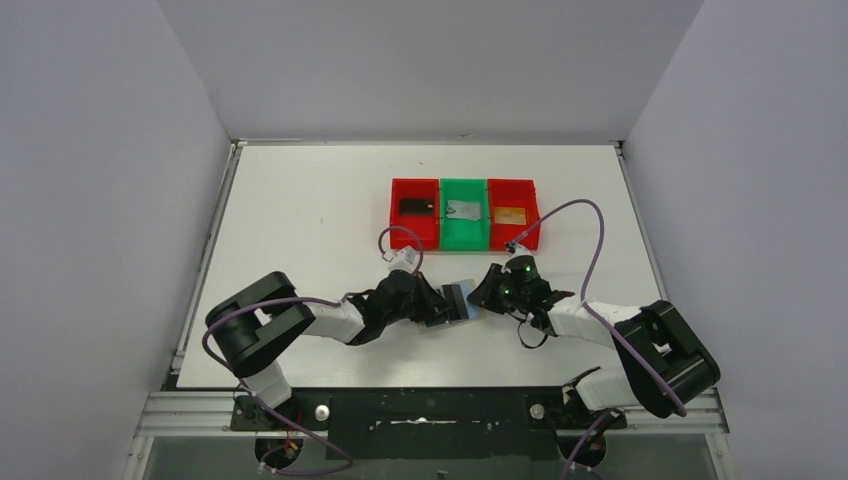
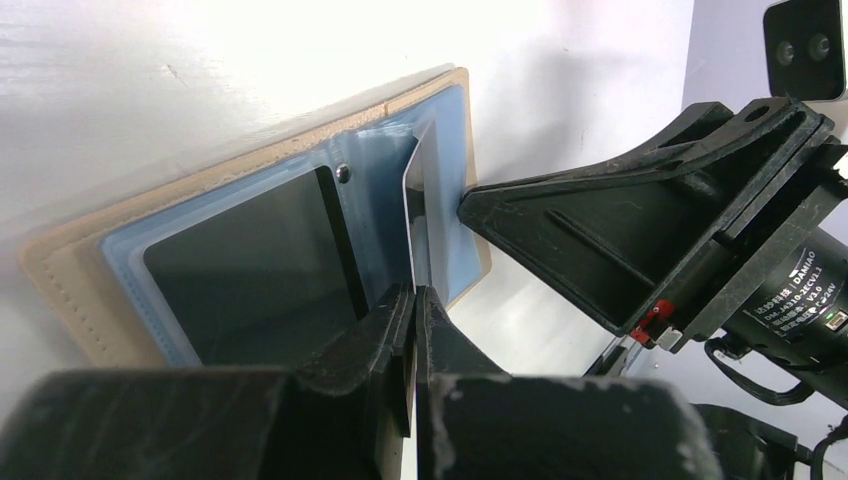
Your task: Take the credit cards out of the card holder
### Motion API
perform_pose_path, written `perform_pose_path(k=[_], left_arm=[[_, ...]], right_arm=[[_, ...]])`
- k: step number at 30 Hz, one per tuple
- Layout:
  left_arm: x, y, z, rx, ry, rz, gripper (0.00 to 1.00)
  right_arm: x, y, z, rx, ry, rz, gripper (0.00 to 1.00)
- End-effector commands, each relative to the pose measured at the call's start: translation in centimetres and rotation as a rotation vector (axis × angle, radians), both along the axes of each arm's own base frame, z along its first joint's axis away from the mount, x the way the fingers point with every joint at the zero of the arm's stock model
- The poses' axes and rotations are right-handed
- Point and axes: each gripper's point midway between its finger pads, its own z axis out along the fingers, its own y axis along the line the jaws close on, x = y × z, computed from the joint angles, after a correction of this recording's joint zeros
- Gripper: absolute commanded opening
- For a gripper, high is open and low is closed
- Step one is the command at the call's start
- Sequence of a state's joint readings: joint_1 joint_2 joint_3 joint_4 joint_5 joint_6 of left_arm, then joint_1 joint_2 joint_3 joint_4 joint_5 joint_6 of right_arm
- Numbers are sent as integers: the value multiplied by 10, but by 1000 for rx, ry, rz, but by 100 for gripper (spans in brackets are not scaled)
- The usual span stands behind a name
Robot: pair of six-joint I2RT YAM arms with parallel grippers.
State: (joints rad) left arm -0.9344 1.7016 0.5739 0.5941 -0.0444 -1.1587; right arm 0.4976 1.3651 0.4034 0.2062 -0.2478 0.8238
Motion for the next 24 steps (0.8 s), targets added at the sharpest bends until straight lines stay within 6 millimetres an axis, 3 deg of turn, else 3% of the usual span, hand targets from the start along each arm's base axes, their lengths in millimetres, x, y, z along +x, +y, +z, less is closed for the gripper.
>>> perform_pose_path(k=[1, 13, 20, 24], left_arm=[[-13, 9, -7, 77, 15, -49, 0], [-20, 23, 0, 108, 8, -37, 0], [-20, 26, 15, 99, -37, -40, 0], [-20, 26, 38, 65, -90, -42, 0]], right_arm=[[-27, -38, -39, -178, 135, -41, 19], [-20, -30, -21, -141, 85, -15, 22], [-11, -11, 17, -40, -29, 52, 32], [-5, -5, 46, 10, -121, 72, 48]])
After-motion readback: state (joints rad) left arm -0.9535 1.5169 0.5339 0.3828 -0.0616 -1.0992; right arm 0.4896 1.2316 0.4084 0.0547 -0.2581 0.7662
